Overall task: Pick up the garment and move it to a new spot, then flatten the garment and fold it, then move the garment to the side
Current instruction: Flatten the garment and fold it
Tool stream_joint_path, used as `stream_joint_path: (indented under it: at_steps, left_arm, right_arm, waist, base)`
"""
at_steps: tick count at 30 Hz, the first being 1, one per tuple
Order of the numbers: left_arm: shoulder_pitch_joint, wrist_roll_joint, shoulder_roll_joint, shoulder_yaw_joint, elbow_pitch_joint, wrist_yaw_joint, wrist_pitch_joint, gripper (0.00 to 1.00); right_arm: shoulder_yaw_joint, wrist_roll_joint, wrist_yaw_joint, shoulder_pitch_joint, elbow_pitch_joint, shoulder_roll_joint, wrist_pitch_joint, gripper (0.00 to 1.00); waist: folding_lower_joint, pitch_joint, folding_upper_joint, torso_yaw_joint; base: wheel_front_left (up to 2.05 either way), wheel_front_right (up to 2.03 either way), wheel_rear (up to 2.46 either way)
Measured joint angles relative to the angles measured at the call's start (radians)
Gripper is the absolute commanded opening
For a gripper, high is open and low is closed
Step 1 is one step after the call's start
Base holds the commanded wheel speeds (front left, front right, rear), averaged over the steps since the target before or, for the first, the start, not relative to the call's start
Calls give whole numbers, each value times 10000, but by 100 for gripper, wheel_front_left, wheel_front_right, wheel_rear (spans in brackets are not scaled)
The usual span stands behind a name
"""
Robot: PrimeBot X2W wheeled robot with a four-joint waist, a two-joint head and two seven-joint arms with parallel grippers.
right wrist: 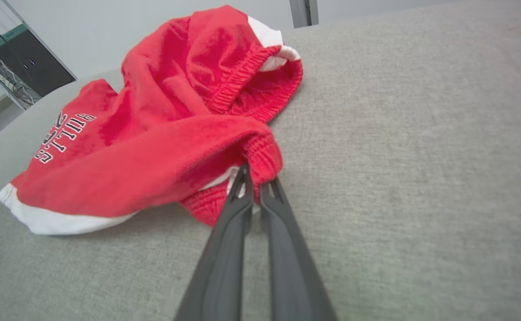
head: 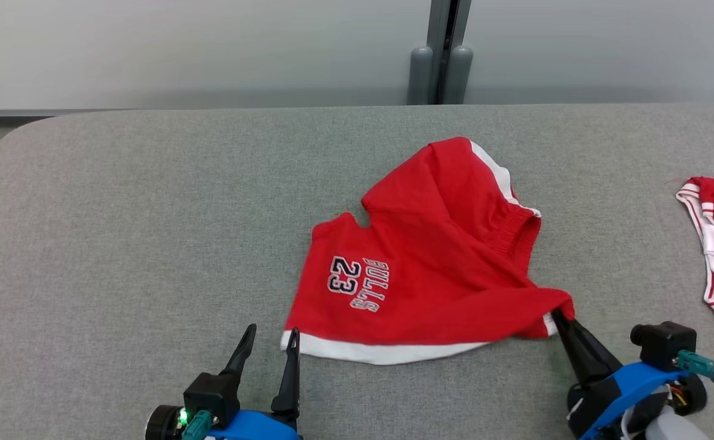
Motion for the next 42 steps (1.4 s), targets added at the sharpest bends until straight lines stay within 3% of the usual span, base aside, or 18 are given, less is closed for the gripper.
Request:
stream_joint_path:
  at_steps: [1,2,12,23,27,35,42]
  left_arm:
    - [0,2,2,0,27,-2,-2,100]
    - [0,2,2,-2,52,-2,-2,100]
    - [-13,88,2,50,151,-15,-2,100]
    - [-106,81,2,138,290,-79,-2,100]
    - [-124,82,2,207,571,109,0,100]
    - [-266,205,2,397,1225,579,-2,100]
    - [-402,48,2,222,1923,385,-44,100]
  right_arm:
    - [36,-12,0,-60,201,-121,102,14]
    - [81,-67,0,-118,405,-221,198,100]
    - [-451,-1766,0,-715,1323,25,-207,100]
    - [-1616,-3373,0,418,-807,366,-236,100]
    - [-2065,-3781,0,819,-1333,621,-238,100]
    - [-2284,-4029,0,1068,-1570,1030,-238,100]
    - [-2341,-4069,0,1065,-1576,1118,-238,100]
  waist:
    - [0,27,0,2]
    - [0,48,0,7]
    - [0,95,0,-41]
    - [0,-11,0,-595]
    - [0,-27,0,-828]
    - [1,64,0,-1082]
    - [1,186,0,-1150]
  base:
    - [0,0,0]
    - [0,0,0]
    - [0,0,0]
    - [0,0,0]
    - [0,0,0]
    - [0,0,0]
    - [0,0,0]
